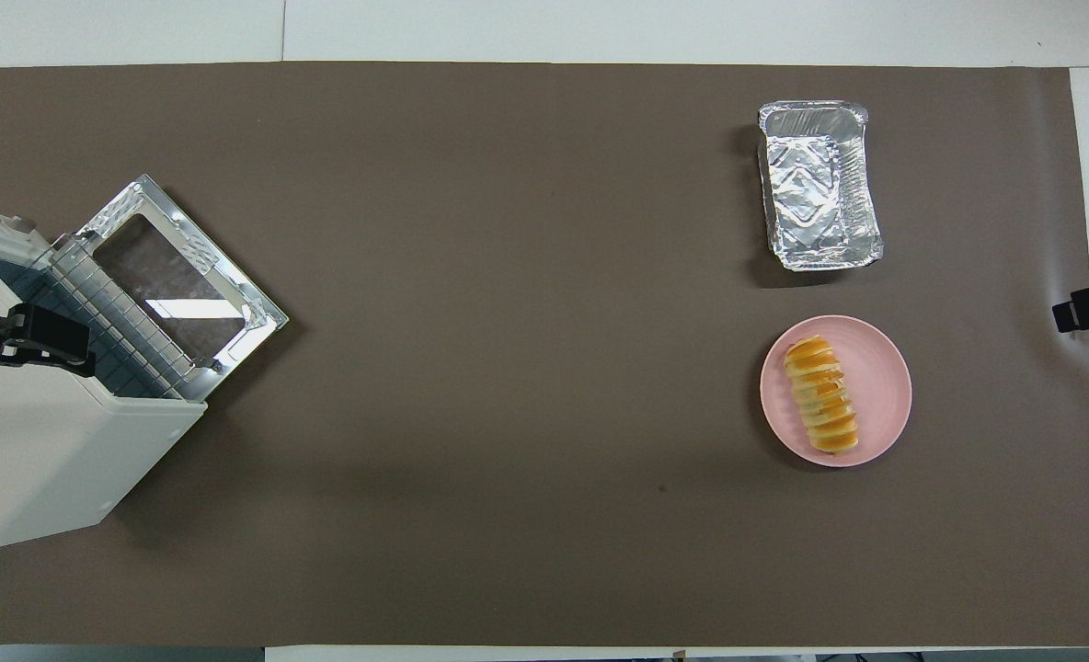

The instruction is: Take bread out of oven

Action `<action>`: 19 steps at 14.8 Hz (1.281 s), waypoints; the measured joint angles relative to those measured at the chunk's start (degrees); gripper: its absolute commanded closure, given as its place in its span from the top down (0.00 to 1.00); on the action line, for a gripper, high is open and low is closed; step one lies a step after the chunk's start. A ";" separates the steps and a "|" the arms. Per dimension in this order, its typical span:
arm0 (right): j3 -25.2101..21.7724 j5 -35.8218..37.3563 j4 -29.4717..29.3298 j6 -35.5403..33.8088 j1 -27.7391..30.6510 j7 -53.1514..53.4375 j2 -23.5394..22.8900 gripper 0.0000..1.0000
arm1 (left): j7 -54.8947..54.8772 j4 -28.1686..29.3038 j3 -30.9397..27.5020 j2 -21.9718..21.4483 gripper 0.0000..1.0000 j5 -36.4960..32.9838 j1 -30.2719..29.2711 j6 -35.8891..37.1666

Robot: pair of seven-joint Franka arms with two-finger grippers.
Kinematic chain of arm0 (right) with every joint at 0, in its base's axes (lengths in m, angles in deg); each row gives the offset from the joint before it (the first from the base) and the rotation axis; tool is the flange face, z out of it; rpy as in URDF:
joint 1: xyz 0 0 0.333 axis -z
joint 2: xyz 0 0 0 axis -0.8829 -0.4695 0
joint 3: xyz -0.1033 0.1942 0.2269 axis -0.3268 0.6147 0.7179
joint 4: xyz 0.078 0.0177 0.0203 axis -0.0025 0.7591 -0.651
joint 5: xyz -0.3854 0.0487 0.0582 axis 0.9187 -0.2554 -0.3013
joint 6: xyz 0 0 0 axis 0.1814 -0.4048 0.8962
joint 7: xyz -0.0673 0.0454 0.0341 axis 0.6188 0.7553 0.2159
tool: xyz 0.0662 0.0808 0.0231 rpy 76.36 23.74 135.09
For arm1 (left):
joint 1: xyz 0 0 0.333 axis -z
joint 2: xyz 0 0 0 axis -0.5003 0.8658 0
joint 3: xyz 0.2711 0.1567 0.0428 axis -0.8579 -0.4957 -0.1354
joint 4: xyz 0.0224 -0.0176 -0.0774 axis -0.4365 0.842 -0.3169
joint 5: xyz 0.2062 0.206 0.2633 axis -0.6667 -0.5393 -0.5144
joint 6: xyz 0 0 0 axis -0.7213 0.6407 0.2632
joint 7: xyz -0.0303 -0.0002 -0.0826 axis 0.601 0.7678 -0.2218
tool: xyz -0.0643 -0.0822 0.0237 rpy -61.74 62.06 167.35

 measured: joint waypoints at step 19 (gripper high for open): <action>-0.19 0.86 0.31 0.65 0.28 0.00 -0.48 1.00 | 0.00 0.00 0.00 0.00 1.00 0.00 0.00 0.00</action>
